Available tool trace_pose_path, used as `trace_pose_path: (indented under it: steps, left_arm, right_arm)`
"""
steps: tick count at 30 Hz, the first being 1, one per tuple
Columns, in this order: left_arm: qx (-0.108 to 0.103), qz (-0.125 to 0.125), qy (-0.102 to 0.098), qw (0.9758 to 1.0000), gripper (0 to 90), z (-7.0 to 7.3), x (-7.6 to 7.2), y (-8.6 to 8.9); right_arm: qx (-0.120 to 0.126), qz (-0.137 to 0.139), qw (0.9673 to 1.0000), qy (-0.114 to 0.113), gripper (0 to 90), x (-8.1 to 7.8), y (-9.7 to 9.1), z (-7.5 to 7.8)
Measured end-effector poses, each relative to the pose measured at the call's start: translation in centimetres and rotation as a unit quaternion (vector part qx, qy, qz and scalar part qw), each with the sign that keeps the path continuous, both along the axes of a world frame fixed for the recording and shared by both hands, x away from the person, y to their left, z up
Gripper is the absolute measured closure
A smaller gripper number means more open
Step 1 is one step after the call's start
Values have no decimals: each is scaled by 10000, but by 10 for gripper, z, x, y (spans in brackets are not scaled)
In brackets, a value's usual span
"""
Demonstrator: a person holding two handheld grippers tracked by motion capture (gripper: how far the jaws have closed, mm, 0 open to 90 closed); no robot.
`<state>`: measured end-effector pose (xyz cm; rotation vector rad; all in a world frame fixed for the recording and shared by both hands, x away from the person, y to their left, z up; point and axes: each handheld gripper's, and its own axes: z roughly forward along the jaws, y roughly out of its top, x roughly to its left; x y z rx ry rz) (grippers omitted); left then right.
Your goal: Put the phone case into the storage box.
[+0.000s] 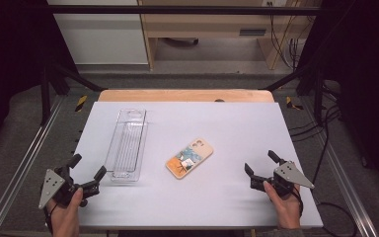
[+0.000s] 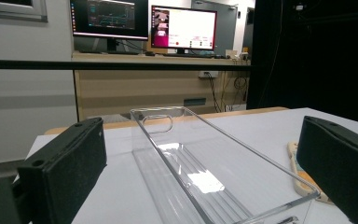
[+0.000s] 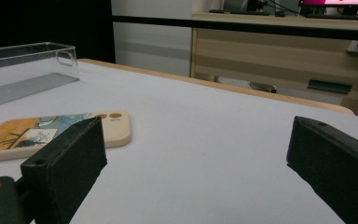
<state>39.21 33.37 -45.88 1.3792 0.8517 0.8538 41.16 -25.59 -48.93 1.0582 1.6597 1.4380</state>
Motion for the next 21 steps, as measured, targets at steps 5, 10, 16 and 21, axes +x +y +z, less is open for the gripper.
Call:
trace_pose_path:
  steps: [5, 10, 16, 21]
  left_arm:
    - [5, 0, 11, 10000, 13, 0, 0, -1]
    - [21, -7, 28, 10000, 13, -1, 0, -1]
    - [32, 24, 41, 10000, 14, -1, -2, 0]
    - [45, 10, 60, 10000, 15, -1, -2, 0]
  right_arm:
    - [6, 20, 9999, 161, 48, 1, 2, -1]
    - [-43, 40, 9994, 343, 52, 1, 5, -1]
    - [-195, 132, 9978, 618, 60, 1, 16, 0]
    - [-460, 189, 9952, 846, 69, 9, 33, 8]
